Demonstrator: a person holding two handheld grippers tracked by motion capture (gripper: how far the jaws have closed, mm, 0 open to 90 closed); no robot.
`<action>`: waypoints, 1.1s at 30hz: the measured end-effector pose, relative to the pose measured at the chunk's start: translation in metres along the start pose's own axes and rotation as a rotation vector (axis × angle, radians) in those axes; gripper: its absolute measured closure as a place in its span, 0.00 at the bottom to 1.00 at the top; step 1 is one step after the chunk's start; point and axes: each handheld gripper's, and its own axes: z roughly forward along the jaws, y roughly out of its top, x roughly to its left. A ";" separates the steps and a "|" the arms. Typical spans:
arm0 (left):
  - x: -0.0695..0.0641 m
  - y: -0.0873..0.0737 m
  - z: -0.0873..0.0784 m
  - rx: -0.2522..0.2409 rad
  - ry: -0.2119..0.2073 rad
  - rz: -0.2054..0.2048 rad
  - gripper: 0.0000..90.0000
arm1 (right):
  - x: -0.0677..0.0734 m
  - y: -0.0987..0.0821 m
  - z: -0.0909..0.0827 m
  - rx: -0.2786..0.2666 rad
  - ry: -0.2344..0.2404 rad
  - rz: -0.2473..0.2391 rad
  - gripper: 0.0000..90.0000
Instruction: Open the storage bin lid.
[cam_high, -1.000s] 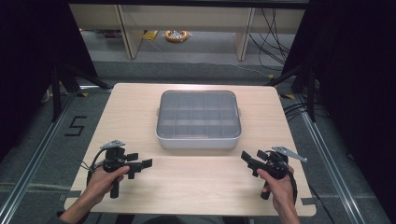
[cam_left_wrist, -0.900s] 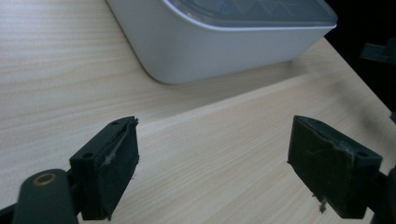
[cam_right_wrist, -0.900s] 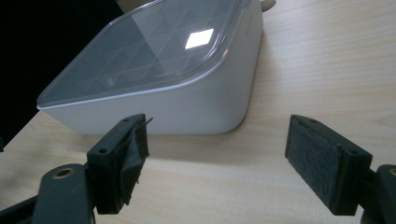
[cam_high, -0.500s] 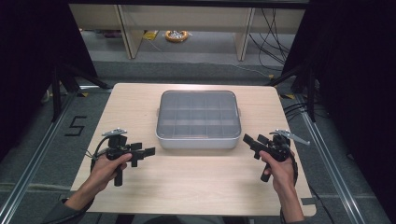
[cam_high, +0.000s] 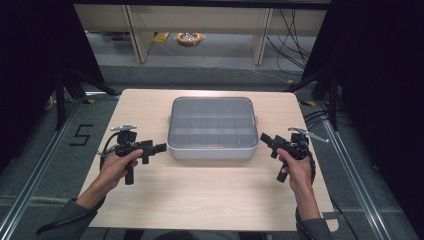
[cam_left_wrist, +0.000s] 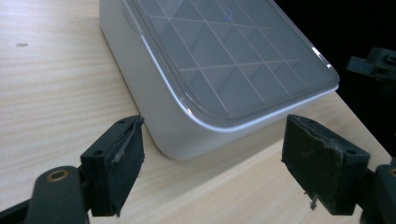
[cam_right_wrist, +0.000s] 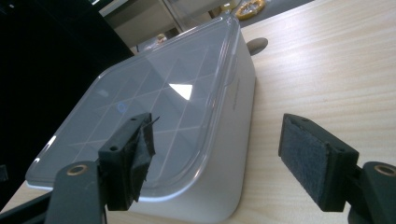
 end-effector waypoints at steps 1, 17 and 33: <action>0.001 0.003 0.003 0.000 0.003 -0.003 0.23 | -0.002 0.002 0.002 -0.006 0.001 -0.022 0.31; 0.027 0.044 0.050 -0.006 0.056 -0.096 0.42 | -0.006 0.020 0.038 0.011 -0.001 0.007 0.39; 0.044 0.064 0.076 -0.017 0.086 -0.169 0.47 | -0.003 0.034 0.078 0.059 -0.001 0.076 0.53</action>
